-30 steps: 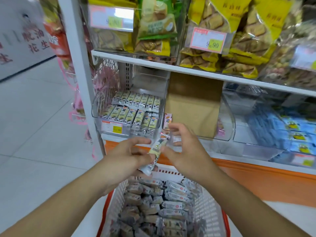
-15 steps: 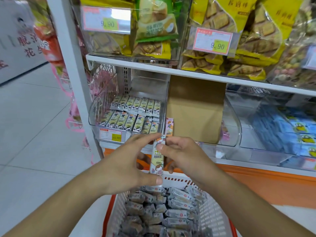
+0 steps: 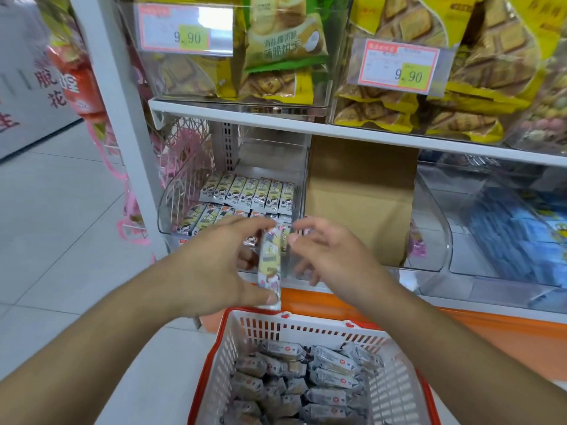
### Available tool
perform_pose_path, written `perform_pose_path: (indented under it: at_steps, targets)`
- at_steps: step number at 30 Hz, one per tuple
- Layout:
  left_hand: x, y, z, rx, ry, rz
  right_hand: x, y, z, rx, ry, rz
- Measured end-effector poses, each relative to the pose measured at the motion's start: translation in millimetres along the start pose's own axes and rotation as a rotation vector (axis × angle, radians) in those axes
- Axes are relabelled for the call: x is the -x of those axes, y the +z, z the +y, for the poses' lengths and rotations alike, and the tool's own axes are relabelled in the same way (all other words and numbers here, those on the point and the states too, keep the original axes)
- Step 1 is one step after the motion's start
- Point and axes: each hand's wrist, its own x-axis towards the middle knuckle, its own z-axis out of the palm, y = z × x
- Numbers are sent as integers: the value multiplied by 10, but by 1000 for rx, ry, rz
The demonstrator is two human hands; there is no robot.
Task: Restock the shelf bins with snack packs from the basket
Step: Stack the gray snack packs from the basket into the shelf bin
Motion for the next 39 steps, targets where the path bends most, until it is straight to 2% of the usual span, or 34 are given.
perform_pose_path:
  at_steps: [2, 3, 6, 8, 15, 23, 26, 29, 34, 36, 39]
  targets:
    - [-150, -93, -8, -150, -11, 92, -108, -112, 5, 237, -153, 134]
    - [-250, -137, -19, -198, -16, 118, -151, -161, 13, 348, -232, 147]
    - [-626, -214, -91, -281, -23, 81, -267, -230, 114, 541, -323, 29]
    - [-876, -207, -134, -351, -19, 9, -296, -243, 179, 544, -317, -16]
    - [-1380, -109, -289, -511, -143, -211, -306, -242, 237, 497, -356, 6]
    - [-1408, -51, -360, -654, -226, -261, -322, -232, 293, 477, -354, 3]
    - [-1327, -86, -361, -553, -249, -251, -307, -228, 295, 483, -339, -8]
    - [-1118, -154, -326, -283, -234, -162, -245, -215, 273, 474, -338, -4]
    - [-420, -19, -143, 360, -42, 336, -35, -110, 262, 284, -429, 178]
    - [-90, 196, -139, 510, 2, 449, 71, 4, 328, 208, -430, 133]
    - [240, 662, -312, 557, -99, 439, 217, 277, 564, 223, -271, -56]
